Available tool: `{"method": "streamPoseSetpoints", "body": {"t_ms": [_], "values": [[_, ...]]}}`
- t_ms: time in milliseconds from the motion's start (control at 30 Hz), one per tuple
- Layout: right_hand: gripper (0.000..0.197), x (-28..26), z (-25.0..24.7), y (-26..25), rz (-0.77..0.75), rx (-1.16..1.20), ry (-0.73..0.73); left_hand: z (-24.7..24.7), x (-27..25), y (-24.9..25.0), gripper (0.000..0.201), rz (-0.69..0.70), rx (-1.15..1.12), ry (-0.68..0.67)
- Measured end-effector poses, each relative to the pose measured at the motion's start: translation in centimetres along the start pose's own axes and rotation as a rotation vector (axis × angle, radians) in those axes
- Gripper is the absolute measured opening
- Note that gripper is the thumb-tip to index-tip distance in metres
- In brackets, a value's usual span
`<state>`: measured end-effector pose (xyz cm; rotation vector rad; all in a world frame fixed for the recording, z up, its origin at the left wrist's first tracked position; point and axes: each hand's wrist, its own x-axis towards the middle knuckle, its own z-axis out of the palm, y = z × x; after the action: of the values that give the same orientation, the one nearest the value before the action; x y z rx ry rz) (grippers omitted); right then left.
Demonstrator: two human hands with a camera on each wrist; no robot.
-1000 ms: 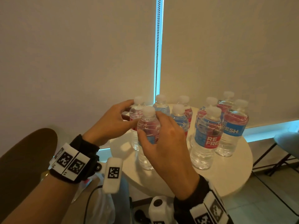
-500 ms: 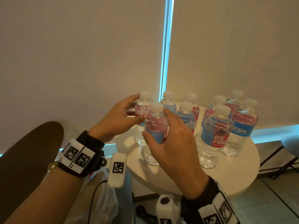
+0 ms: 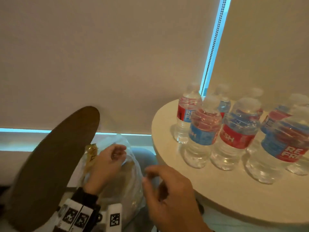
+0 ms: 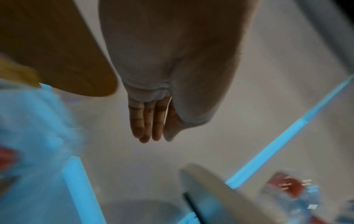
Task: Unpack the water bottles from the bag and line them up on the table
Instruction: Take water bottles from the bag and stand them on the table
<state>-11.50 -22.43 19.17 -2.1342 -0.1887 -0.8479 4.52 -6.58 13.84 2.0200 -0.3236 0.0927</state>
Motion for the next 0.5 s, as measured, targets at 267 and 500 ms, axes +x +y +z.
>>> {"method": "streamPoseSetpoints", "body": {"t_ms": [267,500], "values": [[0.02,1.5,15.1,8.7,0.338,0.01,-0.752,2.8,-0.2,-17.9,0.086,-0.301,0.499,-0.158],[0.047,4.1,26.5,14.3,0.295,-0.264,-0.809,2.4,5.4,-18.9,0.049,-0.373,0.839,0.033]]}}
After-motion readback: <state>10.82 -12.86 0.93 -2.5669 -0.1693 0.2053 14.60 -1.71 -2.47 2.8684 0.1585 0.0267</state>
